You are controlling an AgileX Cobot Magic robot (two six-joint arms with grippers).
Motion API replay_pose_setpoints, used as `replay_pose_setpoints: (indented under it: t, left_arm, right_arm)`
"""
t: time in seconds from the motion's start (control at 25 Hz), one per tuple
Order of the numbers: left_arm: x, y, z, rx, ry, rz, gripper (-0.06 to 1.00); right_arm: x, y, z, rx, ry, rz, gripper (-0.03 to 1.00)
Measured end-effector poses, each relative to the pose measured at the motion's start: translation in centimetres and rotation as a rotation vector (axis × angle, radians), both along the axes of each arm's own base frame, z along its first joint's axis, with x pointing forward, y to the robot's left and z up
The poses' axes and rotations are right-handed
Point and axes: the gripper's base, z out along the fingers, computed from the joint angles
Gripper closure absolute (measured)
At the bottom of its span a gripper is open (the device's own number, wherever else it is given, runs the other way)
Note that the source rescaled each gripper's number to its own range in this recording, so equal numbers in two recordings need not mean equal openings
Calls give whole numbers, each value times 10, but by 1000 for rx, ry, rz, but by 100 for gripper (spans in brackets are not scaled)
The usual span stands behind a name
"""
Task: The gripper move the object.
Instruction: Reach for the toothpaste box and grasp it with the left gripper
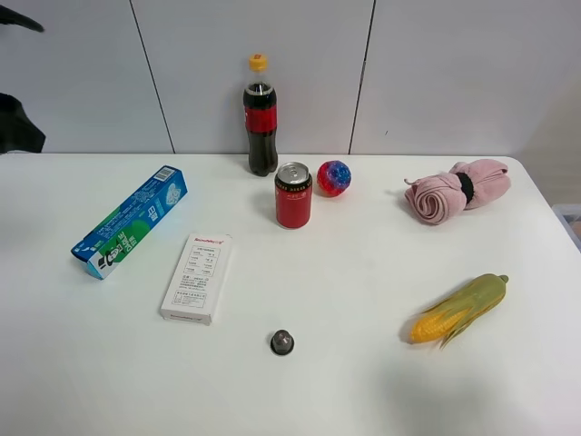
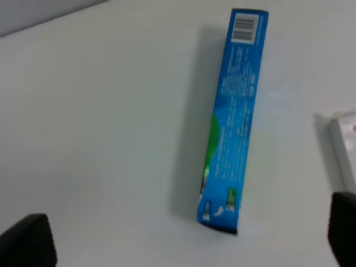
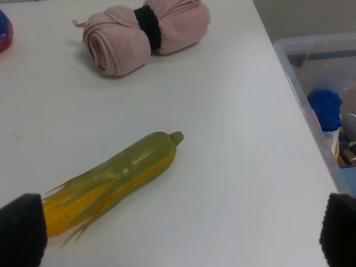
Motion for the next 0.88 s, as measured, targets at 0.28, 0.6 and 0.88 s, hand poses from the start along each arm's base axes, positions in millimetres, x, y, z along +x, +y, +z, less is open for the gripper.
replay_pose_setpoints:
  t: [0.28,0.6,0.88]
  left_arm:
    - [55,-18,-54,36,52,-102,-6]
    - [89,-19,-110,127,129,-223,-6]
    - [101,-22,-144,105,191,-232,-6]
  right_arm:
    - [0,0,0,0,0,0,-3]
    - [0,0,0,0,0,0,-3]
    - [0,0,0,0,0,0,-3]
